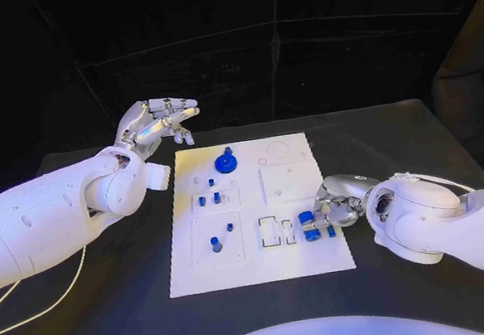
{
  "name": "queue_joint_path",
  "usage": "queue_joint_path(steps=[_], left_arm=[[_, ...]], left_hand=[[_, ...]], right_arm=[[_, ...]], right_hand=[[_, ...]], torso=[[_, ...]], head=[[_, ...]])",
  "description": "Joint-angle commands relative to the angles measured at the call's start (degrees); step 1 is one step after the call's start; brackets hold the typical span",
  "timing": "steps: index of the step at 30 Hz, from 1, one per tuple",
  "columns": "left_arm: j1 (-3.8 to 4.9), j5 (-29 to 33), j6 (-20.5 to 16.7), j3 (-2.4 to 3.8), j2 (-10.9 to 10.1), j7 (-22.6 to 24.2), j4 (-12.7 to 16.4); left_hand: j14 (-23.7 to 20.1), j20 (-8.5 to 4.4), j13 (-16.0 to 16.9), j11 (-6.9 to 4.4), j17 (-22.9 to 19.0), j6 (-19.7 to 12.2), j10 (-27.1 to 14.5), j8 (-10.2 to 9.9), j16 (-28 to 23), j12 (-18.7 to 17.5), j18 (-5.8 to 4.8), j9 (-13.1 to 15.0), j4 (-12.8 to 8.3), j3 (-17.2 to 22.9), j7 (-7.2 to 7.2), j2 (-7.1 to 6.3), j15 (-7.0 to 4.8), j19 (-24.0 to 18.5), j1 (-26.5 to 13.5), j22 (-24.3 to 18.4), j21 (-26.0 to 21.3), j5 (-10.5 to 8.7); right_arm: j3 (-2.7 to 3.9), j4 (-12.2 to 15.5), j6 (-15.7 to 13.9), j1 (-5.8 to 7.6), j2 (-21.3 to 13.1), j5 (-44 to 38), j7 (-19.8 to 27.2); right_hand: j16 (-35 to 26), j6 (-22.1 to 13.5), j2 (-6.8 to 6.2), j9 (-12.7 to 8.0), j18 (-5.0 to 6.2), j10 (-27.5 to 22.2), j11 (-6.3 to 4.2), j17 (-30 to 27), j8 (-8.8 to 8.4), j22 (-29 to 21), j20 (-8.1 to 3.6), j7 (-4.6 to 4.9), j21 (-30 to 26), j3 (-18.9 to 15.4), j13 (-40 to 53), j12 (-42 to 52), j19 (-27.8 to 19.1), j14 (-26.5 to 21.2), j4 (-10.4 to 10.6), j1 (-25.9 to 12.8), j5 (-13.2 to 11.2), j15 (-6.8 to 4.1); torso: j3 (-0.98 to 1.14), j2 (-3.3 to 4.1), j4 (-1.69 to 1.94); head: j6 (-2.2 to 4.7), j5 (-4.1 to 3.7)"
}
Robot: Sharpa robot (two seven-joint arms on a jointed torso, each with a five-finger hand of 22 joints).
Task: Assemble the parts on the task board
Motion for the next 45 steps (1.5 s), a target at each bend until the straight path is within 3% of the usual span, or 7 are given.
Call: queue_joint_path(steps=[1,8,17,21,27,33,45], left_arm=[[0.09,0.2,0.7,0.04,-0.1,0.4,0.1],[0.09,0.2,0.7,0.04,-0.2,0.4,0.2],[0.09,0.2,0.6,0.04,-0.4,0.4,0.3],[0.09,0.2,0.7,0.04,-0.5,0.4,0.3],[0.09,0.2,0.7,0.04,-0.5,0.4,0.4],[0.09,0.2,0.7,0.04,-0.4,0.4,0.3],[0.09,0.2,0.8,0.04,-0.4,0.4,0.3]], left_hand=[[-0.3,-0.1,0.0,-0.07,-0.1,0.3,-0.5,0.2,-0.3,0.2,0.83,0.1,0.0,0.0,-0.17,0.39,-0.03,-0.4,-0.1,-0.1,-0.3,0.32],[-0.3,-0.1,0.0,-0.07,-0.1,0.3,-0.5,0.2,-0.3,0.2,0.83,0.1,0.0,0.0,-0.17,0.39,-0.03,-0.4,-0.1,-0.1,-0.3,0.32],[-0.3,-0.1,0.0,-0.07,-0.1,0.3,-0.5,0.2,-0.3,0.2,0.83,0.1,0.0,0.0,-0.17,0.39,-0.03,-0.4,-0.1,-0.1,-0.3,0.32],[-0.3,-0.1,0.0,-0.07,-0.1,0.3,-0.5,0.2,-0.3,0.2,0.83,0.1,0.0,0.0,-0.17,0.39,-0.03,-0.4,-0.1,-0.1,-0.3,0.32],[-0.3,-0.1,0.0,-0.07,-0.1,0.3,-0.5,0.2,-0.3,0.2,0.83,0.1,0.0,0.0,-0.17,0.39,-0.03,-0.4,-0.1,-0.1,-0.3,0.32],[-0.3,-0.1,0.0,-0.05,-0.1,0.2,-0.6,0.2,-0.3,0.3,0.82,0.0,0.0,-0.1,-0.14,0.37,-0.01,-0.4,-0.2,-0.1,-0.4,0.31],[-0.3,-0.1,0.0,-0.05,-0.1,0.2,-0.6,0.2,-0.3,0.3,0.82,0.0,0.0,-0.1,-0.14,0.37,-0.01,-0.4,-0.2,-0.1,-0.4,0.31]], right_arm=[[0.01,-0.3,2.3,-0.13,0.4,-1.2,-1.2],[0.01,-1.1,2.8,-1.13,1.8,-1.7,-1.3],[0.02,-1.4,1.6,-1.86,2.6,-1.9,-1.7],[0.02,-1.1,-1.3,-1.94,2.3,-1.8,-1.7],[0.05,0.9,-8.9,-1.96,1.0,-0.5,0.3],[0.09,3.2,-14.6,-1.94,0.4,1.2,2.4],[0.13,3.1,-12.4,-1.91,3.6,2.9,1.7]], right_hand=[[0.4,0.3,0.11,0.1,-0.85,0.5,-0.01,0.1,0.36,6.7,0.12,-0.23,0.2,0.3,0.2,0.4,0.4,3.1,0.1,-0.2,0.3,-0.01],[0.4,0.9,0.8,0.2,-0.85,0.7,-0.22,0.2,0.74,6.7,-0.01,-0.47,0.2,0.5,1.3,0.9,0.4,3.1,-0.1,0.7,1.1,-0.18],[0.6,2.1,2.21,0.6,-0.92,1.4,-0.63,0.7,1.24,7.1,-0.34,-0.91,0.4,0.3,3.4,1.8,0.6,3.1,-0.3,3.5,6.5,-0.53],[0.8,3.3,2.94,1.0,-1.05,2.3,-1.0,1.2,1.66,7.6,-0.56,-1.33,0.7,0.1,4.9,2.8,1.0,3.2,-0.2,3.9,9.0,-0.81],[1.6,5.2,3.87,1.9,-1.5,4.2,-1.67,2.9,2.2,9.3,-1.04,-2.1,1.8,-0.1,8.3,5.3,2.3,3.6,-0.2,4.4,11.6,-1.35],[1.9,5.8,4.33,2.3,-1.65,4.7,-1.92,3.5,2.17,9.9,-1.29,-2.36,2.2,-0.3,9.1,5.9,2.8,3.7,-0.1,4.2,12.3,-1.58],[1.9,6.4,4.88,2.8,-1.66,4.7,-2.11,3.4,1.96,9.9,-1.52,-2.59,2.2,-1.2,9.2,5.5,2.8,3.6,0.0,2.7,12.6,-1.77]], torso=[[0.03,0.02,-0.1],[0.01,-0.01,0.03],[-0.01,-0.03,0.04],[0.01,-0.07,-0.09],[0.04,-0.09,-0.1],[0.0,-0.02,0.16],[-0.02,0.05,0.09]], head=[[-0.11,0.04],[-0.18,0.03],[-0.2,0.26],[-0.16,0.36],[-0.12,0.43],[0.07,0.52],[-0.02,1.05]])
